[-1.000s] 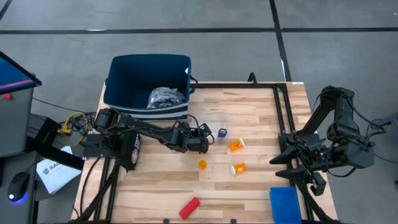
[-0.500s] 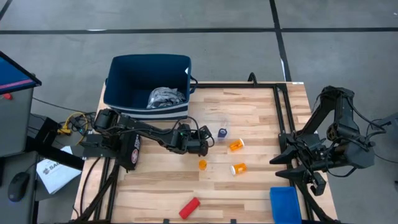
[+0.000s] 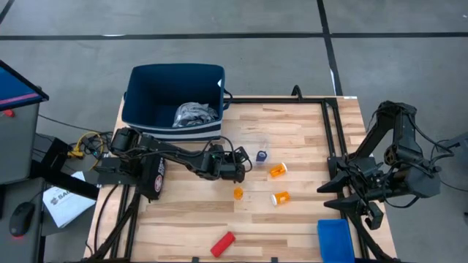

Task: Pick & place medical supplies in basket/bin
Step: Put the green bandage into the transparent bin

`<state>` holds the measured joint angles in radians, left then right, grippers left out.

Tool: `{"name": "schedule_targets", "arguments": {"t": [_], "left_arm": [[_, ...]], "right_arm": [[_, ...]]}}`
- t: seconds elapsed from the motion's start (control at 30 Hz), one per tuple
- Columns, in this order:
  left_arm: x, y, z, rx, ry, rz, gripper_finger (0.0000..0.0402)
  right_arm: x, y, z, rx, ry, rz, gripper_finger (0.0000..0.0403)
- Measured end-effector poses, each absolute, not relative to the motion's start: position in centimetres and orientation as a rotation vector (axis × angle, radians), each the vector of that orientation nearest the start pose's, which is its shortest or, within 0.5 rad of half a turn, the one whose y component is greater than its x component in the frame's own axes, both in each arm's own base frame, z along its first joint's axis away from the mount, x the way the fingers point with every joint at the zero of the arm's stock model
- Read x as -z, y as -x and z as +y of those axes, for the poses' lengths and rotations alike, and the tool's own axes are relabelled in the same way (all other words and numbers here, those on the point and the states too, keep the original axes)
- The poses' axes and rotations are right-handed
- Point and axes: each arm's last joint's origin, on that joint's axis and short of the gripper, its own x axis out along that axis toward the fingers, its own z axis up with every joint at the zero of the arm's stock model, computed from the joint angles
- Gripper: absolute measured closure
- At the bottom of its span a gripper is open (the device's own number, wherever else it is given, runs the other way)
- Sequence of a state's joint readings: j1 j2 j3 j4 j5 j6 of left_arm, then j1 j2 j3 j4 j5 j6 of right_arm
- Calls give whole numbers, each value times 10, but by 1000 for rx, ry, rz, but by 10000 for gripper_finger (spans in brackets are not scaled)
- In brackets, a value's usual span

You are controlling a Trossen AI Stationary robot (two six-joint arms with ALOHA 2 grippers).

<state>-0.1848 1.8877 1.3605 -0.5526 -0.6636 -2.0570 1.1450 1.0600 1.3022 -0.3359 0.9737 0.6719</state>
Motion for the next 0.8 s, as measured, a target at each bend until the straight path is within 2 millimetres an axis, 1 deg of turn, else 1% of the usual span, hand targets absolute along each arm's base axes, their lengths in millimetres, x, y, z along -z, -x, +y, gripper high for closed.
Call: {"name": "schedule_targets", "arguments": {"t": [0.8], "left_arm": [[-204, -383, -53, -1169, 1340, 142, 313]], "right_arm": [[-443, -104, 171, -148, -588, 102, 198]]}}
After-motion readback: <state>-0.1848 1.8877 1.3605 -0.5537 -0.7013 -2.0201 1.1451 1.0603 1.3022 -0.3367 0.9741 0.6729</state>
